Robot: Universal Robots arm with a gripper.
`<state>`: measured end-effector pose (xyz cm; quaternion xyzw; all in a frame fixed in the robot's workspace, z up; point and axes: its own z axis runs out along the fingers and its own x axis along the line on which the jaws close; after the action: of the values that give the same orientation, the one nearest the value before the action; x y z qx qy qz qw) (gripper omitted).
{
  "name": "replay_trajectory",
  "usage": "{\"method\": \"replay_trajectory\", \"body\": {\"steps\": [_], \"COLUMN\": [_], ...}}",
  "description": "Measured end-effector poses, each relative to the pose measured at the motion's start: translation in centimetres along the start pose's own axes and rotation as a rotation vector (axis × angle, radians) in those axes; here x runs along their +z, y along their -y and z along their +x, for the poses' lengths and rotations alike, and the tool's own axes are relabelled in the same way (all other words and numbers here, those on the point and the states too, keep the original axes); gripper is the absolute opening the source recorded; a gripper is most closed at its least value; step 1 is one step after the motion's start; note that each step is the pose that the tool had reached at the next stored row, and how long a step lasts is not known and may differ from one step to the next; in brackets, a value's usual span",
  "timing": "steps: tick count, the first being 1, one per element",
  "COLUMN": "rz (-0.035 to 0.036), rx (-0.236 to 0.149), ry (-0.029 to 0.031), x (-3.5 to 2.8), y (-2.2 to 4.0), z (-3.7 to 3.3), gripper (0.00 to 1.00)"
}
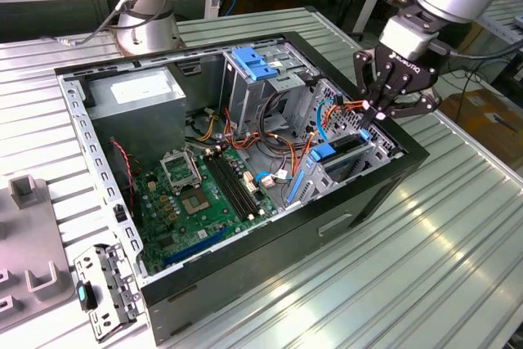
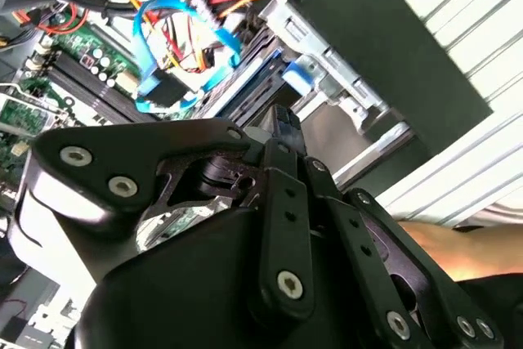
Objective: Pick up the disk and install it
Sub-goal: 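Insert the first disk wire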
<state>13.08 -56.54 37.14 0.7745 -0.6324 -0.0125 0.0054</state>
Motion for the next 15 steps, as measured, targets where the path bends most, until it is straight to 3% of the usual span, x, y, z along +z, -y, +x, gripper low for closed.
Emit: {"method": "replay_trajectory", "body": {"steps": [3, 10, 15], "rz": [-0.0006, -0.003, -0.0043], "rx": [-0.041, -0.233, -0.334], "ry": [-0.001, -0.0056, -0.0081], "x": [-0.01, 0.0, 0.0], "y": [0.33, 0.34, 0.35], "z": [0.06, 0.07, 0.07], "gripper": [0.11, 0.11, 0.11]}}
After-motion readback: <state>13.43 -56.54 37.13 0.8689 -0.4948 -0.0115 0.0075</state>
